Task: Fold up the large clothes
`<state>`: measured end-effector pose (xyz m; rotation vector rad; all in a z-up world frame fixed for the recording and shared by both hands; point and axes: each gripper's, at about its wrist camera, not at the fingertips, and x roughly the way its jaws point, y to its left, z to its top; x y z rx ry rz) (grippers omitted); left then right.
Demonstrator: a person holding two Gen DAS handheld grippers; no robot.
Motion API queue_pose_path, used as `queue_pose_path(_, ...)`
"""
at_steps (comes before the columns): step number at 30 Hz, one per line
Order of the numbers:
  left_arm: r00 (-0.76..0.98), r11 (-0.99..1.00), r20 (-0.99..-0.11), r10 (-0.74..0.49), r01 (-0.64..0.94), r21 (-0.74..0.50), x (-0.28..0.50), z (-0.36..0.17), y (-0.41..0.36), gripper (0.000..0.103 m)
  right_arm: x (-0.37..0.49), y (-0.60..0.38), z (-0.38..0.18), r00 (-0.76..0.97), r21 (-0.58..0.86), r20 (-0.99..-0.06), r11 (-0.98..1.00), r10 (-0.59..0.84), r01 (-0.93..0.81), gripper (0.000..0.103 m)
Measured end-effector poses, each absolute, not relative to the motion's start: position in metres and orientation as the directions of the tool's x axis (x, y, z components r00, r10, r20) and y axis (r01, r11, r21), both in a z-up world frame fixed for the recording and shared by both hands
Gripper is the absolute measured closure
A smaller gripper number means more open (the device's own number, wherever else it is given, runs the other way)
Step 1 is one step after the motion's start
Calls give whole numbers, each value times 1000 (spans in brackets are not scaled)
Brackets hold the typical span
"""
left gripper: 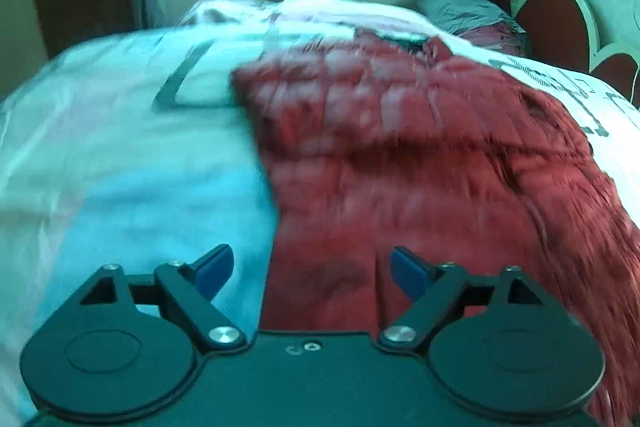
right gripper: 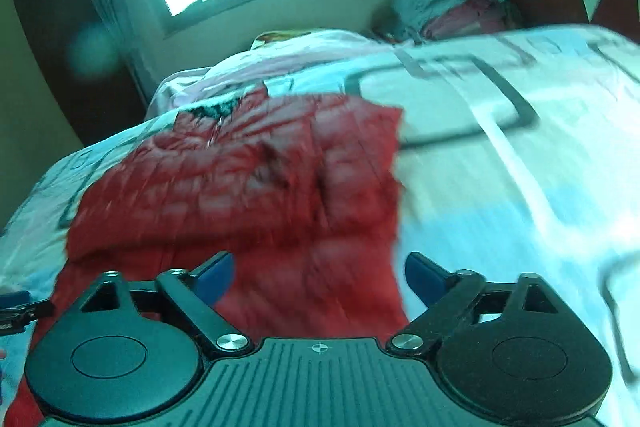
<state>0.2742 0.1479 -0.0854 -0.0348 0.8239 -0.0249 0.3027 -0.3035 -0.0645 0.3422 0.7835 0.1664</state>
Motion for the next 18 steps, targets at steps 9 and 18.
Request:
queue_pose_path(9, 645, 963, -762, -58, -166, -213, 172, -97, 191, 36, 187, -373, -92, 654, 534, -675, 838, 343, 113, 37)
queue_pose_path(18, 687, 882, -711, -149, -233, -410, 119, -101, 190, 42, 131, -379, -107, 616, 649, -635, 754, 466, 100, 48)
